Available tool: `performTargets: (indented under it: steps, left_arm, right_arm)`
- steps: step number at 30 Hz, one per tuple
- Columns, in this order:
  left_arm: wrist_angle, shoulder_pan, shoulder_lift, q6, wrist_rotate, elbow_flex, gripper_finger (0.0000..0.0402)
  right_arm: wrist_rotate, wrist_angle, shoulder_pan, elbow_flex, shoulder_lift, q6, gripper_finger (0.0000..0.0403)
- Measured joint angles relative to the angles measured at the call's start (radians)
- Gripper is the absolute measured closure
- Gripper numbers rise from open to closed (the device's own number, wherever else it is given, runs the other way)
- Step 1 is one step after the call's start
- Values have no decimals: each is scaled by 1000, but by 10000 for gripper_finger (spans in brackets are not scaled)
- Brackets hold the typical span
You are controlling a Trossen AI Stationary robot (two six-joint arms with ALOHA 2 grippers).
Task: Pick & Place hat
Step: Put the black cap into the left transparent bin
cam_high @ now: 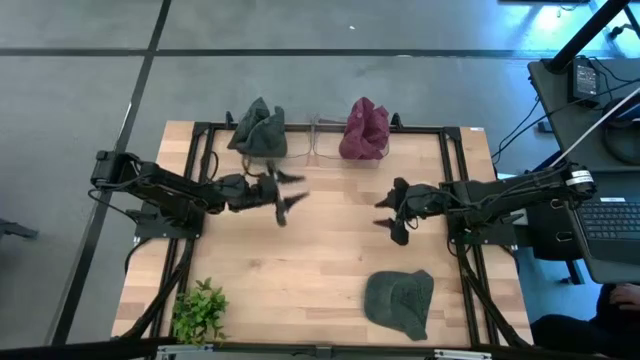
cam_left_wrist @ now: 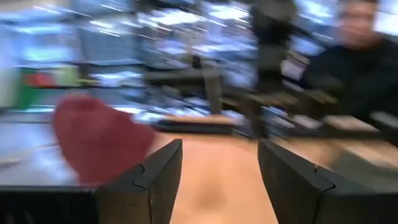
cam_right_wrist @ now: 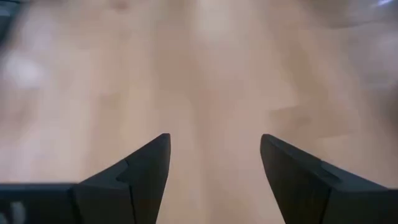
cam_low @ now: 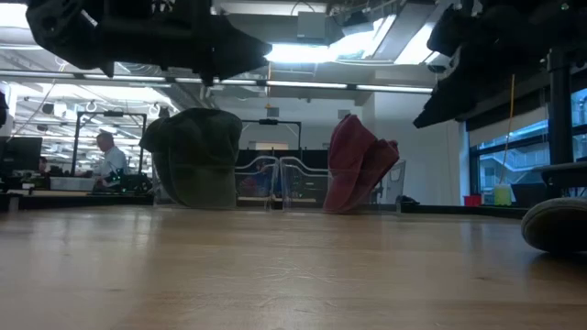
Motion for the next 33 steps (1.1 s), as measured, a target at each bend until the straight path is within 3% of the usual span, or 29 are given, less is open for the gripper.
performTargets:
  steps: [4,8,12,17,23,28,33]
  left_arm:
    - [-62,14,1,12,202,0,194]
    - [-61,26,-2,0,219,0,192]
    - [-62,32,-4,-19,212,0,192]
    - [-66,31,-4,-19,212,0,192]
    - [-69,31,-4,-19,212,0,192]
    - [-70,31,-4,-22,212,0,192]
    - [-70,32,-4,-35,212,0,192]
  right_arm:
    - [-117,-40,33,31,0,48,155]
    - [-38,-233,112,157,19,120,155]
    - [30,-536,200,310,89,403,155]
    - [-55,-825,348,400,202,827,155]
    - [-276,-858,565,394,308,1251,155]
    - [-295,-816,701,394,357,1532,155]
    - [-216,-804,763,377,354,1664,155]
